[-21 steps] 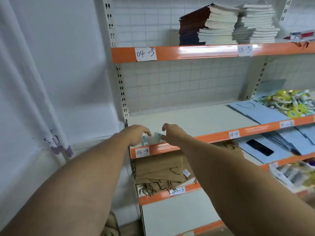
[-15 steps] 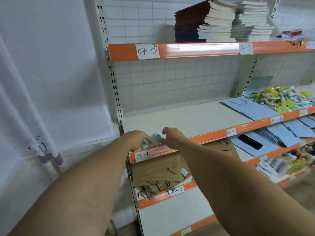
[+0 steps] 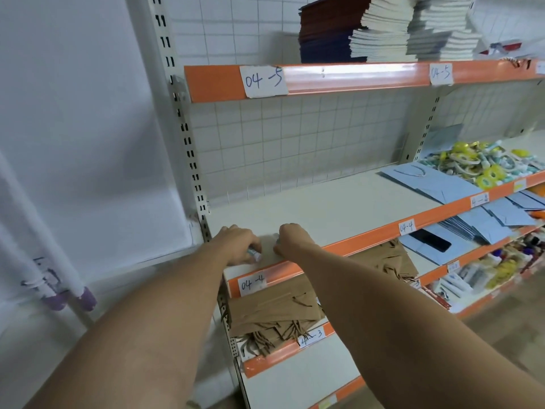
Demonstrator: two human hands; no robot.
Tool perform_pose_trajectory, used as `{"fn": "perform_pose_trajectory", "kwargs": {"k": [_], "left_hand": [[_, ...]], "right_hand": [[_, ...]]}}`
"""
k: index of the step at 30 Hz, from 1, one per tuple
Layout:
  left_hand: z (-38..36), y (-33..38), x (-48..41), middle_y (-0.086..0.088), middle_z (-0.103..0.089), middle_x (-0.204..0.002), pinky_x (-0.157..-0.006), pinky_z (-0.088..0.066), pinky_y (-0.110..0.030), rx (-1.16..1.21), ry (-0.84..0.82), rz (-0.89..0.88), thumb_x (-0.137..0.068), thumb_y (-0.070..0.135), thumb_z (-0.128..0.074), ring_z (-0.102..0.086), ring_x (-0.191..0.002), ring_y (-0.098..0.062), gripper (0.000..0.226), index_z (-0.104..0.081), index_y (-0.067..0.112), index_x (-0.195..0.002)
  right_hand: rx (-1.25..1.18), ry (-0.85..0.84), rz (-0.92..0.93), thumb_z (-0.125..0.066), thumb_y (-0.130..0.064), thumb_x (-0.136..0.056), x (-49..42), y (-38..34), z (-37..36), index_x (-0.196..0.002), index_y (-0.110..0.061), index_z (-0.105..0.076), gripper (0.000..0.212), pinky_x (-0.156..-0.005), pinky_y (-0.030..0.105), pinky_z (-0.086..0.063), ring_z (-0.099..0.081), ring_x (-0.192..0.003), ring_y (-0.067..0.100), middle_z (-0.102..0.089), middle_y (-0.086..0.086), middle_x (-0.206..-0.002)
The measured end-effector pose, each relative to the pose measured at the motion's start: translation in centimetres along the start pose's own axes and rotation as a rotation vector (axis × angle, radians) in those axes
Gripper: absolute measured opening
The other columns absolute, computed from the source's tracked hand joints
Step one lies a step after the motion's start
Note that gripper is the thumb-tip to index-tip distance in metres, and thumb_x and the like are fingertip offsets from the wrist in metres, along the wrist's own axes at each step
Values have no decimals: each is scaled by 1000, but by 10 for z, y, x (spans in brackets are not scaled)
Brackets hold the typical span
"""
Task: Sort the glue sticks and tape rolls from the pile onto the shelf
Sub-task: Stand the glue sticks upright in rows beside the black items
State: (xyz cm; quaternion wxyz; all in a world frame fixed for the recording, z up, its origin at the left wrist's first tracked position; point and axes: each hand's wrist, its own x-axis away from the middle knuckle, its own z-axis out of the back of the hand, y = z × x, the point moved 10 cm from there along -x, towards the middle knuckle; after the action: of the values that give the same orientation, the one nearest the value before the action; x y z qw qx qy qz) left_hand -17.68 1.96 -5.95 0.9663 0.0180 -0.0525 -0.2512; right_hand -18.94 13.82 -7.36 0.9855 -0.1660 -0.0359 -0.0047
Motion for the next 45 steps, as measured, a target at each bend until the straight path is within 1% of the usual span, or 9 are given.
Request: {"fn": "perform_pose_trajectory", "kwargs": {"k": [10,17,24,26,30,34,37,39,45], "left_hand": [[25,52,-65,-9,-57,-119,-77,-44,-35,50,1,-16,-97,33,-49,-54,-94,-25,30,-51,19,-123],[35,200,-118,-5,-54,-97,-60,-33,-31,93,-6,-192,-92,33,-51,-49,-76,-20,17,-46,18,-100],[-1,381,-136,-17,-53,-129,-78,-40,-32,79,-122,-398,-94,26,-46,-52,-99,-27,32,-46,9,-122],[-16,430,-132,-17,-53,-128,-79,-40,-33,83,-156,-449,-95,27,-45,-53,-105,-28,40,-42,7,-130],[-47,517,-118,-22,-55,-119,-64,-35,-34,62,-196,-564,-98,27,-44,-50,-90,-31,38,-38,4,-127],[-81,579,-105,-22,-55,-122,-70,-35,-33,25,-253,-681,-97,23,-46,-53,-105,-35,27,-47,5,-118],[-108,609,-92,-20,-59,-115,-79,-44,-38,7,-295,-745,-94,25,-48,-55,-100,-35,18,-48,11,-106],[-126,625,-81,-19,-61,-110,-72,-41,-36,20,-325,-788,-92,24,-50,-56,-95,-34,19,-49,10,-105],[-176,640,-69,-16,-62,-112,-76,-44,-36,26,-371,-870,-88,20,-54,-57,-103,-33,21,-55,10,-107]], "right_hand": [[-117,117,-86,-46,-21,-96,3,71,67,-129,-7,-47,35,-96,45,-46,-51,-113,37,-48,16,-126],[-21,167,-217,-36,-31,-101,50,201,115,-128,-7,-46,37,-89,44,-45,-50,-108,33,-50,16,-122],[35,130,-436,-36,-15,-92,143,360,128,-115,-18,-43,24,-81,45,-45,-52,-95,32,-55,11,-110],[43,107,-506,-36,-7,-91,174,400,125,-119,-19,-45,32,-87,47,-46,-54,-95,30,-58,10,-110],[28,81,-626,-42,-15,-95,237,467,115,-130,-19,-47,36,-104,54,-37,-44,-129,34,-49,12,-138],[-14,87,-723,-38,-28,-94,292,512,100,-125,-17,-47,35,-98,53,-45,-51,-113,37,-54,16,-129],[-30,87,-829,-38,-42,-93,328,537,82,-127,-17,-45,43,-99,51,-44,-48,-118,39,-53,16,-128],[-29,93,-887,-38,-48,-93,347,549,68,-124,-16,-47,46,-97,49,-44,-48,-119,38,-53,16,-128],[-105,81,-996,-39,-42,-94,368,565,19,-121,-14,-46,39,-93,53,-37,-47,-119,37,-53,13,-129]]}}
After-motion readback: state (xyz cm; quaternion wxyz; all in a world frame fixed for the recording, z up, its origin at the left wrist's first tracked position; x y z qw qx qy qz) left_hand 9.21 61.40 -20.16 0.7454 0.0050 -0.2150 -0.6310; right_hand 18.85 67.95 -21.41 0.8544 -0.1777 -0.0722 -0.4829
